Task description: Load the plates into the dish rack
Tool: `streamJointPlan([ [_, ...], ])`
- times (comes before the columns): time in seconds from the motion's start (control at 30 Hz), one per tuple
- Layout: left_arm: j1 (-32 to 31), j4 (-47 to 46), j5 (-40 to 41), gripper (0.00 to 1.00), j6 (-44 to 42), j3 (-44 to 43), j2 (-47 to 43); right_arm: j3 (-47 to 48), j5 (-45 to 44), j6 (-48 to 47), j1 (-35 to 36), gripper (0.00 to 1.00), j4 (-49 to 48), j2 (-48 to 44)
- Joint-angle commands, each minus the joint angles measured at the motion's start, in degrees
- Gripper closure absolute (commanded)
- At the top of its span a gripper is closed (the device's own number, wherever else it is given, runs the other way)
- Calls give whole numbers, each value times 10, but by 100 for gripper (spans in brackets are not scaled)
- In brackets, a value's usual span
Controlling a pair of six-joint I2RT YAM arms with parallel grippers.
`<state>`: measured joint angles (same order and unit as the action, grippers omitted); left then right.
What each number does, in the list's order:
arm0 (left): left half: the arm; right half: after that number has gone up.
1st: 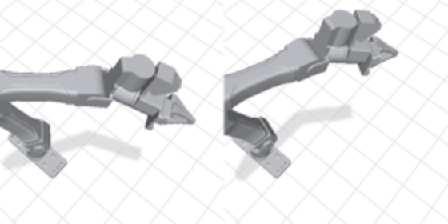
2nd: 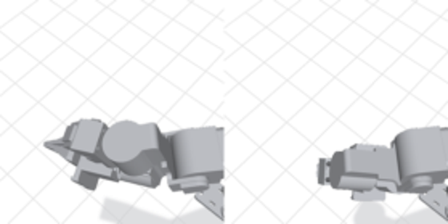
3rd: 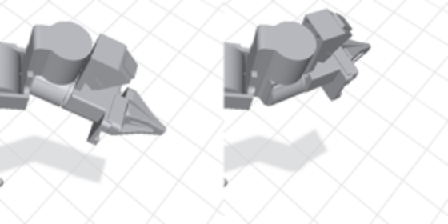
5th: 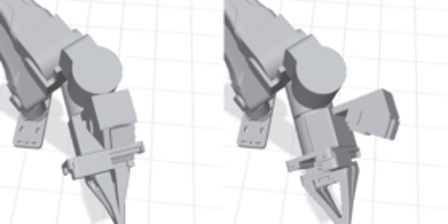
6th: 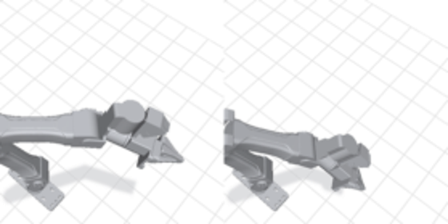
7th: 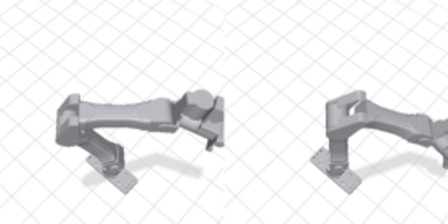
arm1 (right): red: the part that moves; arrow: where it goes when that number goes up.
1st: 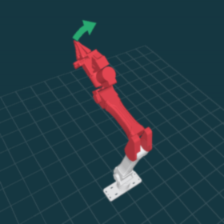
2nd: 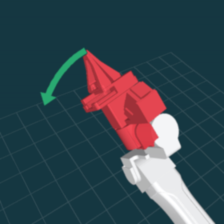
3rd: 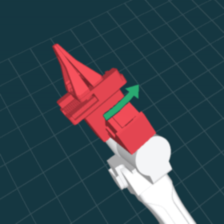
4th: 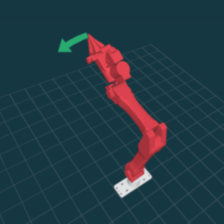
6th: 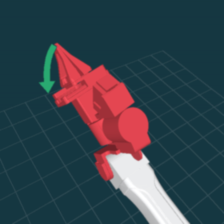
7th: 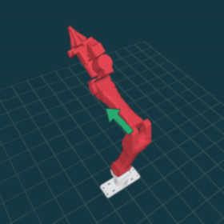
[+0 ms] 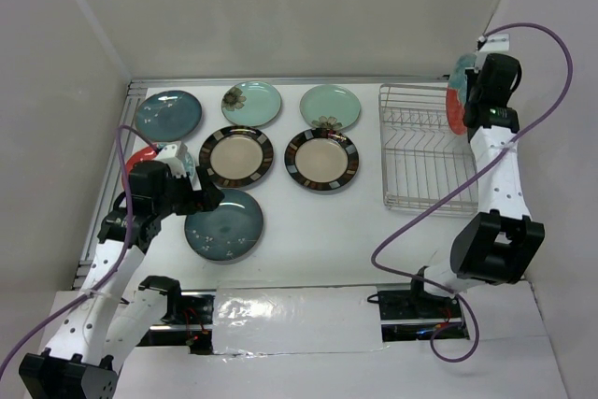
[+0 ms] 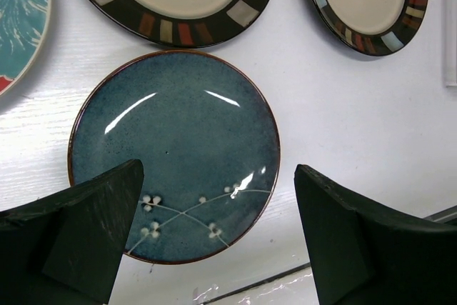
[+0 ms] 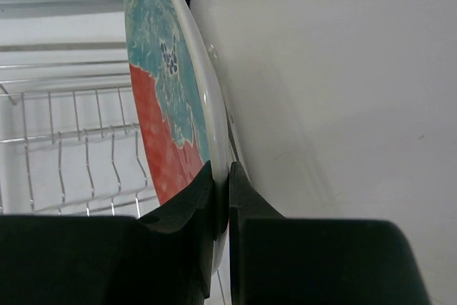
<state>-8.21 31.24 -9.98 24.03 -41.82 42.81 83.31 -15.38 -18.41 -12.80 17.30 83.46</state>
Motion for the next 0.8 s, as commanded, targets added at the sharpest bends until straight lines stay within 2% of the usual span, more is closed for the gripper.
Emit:
streamJointPlan([
  [0.0, -3, -27, -22, 0, -11, 0, 1, 8, 57, 11, -28, 100, -175, -44],
  [0.13, -3, -27, -22, 0, -11, 0, 1, -11, 44, -19, -43, 100, -195, -44],
  [0.3, -3, -27, -28, 0, -11, 0, 1, -55, 26, -12, -65, 100, -245, -54],
  [0.77, -3, -27, -38, 0, -16, 0, 1, -36, 37, -19, -92, 100, -263, -33],
])
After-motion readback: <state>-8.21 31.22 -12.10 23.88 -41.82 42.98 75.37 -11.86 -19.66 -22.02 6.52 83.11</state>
